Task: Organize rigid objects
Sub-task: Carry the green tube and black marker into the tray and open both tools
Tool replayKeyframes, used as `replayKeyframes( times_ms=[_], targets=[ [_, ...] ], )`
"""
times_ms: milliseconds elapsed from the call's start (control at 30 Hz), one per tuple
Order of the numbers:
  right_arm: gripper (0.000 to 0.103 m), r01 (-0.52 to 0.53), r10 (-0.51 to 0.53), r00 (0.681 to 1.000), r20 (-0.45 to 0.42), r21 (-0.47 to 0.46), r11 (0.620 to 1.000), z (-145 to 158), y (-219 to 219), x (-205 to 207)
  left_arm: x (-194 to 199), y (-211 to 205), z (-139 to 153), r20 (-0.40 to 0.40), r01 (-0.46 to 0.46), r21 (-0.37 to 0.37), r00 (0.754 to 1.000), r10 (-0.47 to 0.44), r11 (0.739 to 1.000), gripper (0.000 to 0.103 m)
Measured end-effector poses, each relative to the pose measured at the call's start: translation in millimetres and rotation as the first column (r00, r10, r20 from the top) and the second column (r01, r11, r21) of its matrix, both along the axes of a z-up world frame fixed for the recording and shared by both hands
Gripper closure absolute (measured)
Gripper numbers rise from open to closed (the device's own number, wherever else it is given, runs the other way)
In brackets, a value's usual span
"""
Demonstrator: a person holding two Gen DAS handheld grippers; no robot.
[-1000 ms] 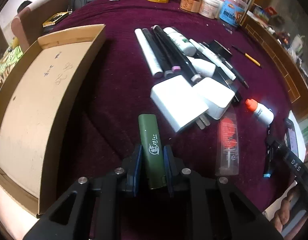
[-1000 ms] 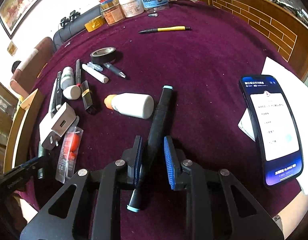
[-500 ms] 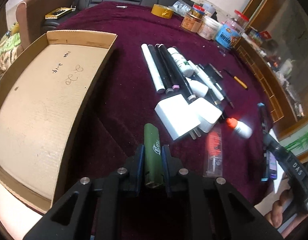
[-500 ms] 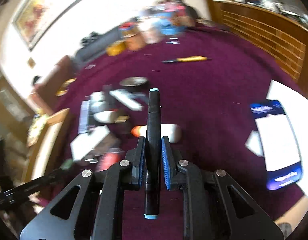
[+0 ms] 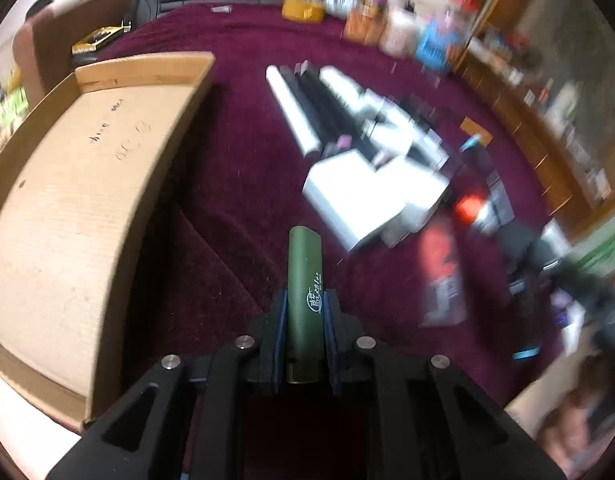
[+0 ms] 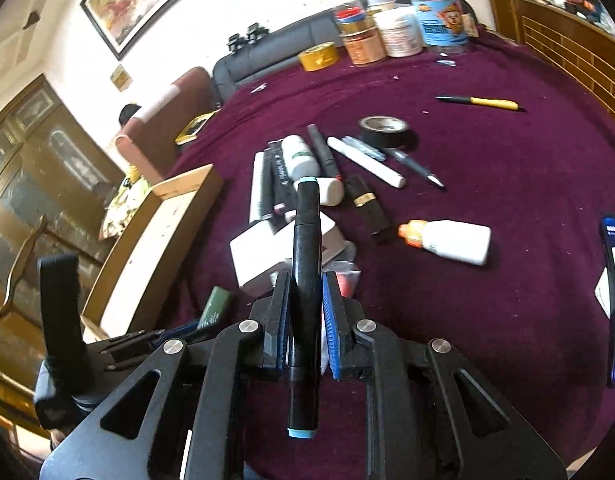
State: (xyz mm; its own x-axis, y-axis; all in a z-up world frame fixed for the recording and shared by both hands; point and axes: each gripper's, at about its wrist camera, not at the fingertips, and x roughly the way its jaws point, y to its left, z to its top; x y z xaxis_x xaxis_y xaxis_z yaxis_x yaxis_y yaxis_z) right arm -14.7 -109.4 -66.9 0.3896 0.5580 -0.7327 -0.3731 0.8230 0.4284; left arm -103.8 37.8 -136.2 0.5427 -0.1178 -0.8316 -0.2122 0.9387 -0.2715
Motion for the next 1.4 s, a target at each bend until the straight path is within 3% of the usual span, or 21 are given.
replayKeyframes(
  times_ms=[200,300,467,600,733,800,1000,1167,1400],
  targets=[
    [0.088,-0.157,0.161,0.987,-0.021,0.134,0.978,13,40,5,-21,55,35,0.084,-0.110,-0.073,0.990,0.116,0.991,0.088],
    [0.087,-0.281,0.290,0.957,-0.027,0.174,0.944,16,86,3,-31,89,39,0.093,-0.204,-0.076,0.973,0.210,0.976,0.088],
    [0.087,-0.433,0.450,0.891,-0.065,0.185,0.882,5,173,-4,-49,144,30,0.083,-0.363,-0.069,0.926,0.368,0.929,0.088],
    [0.087,-0.504,0.518,0.850,-0.101,0.134,0.853,-15,232,-10,-57,168,16,0.058,-0.432,-0.085,0.897,0.438,0.898,0.088],
    [0.087,-0.552,0.548,0.829,-0.107,-0.009,0.834,-37,269,-21,-56,180,2,0.008,-0.481,-0.039,0.876,0.482,0.876,0.088],
    [0.087,-0.569,0.558,0.818,-0.137,-0.055,0.821,-44,274,-21,-54,180,-4,-0.026,-0.470,-0.051,0.883,0.469,0.881,0.088],
    [0.087,-0.628,0.613,0.778,-0.136,-0.206,0.751,-38,255,-34,-56,159,-3,-0.048,-0.414,0.026,0.908,0.415,0.910,0.087],
    [0.087,-0.646,0.628,0.763,-0.153,-0.178,0.742,-36,239,-17,-53,149,-5,-0.049,-0.391,0.073,0.917,0.395,0.917,0.087],
    [0.087,-0.639,0.644,0.762,-0.072,-0.241,0.730,-36,244,-30,-52,162,-4,-0.058,-0.409,0.003,0.911,0.409,0.912,0.087]
  ],
)
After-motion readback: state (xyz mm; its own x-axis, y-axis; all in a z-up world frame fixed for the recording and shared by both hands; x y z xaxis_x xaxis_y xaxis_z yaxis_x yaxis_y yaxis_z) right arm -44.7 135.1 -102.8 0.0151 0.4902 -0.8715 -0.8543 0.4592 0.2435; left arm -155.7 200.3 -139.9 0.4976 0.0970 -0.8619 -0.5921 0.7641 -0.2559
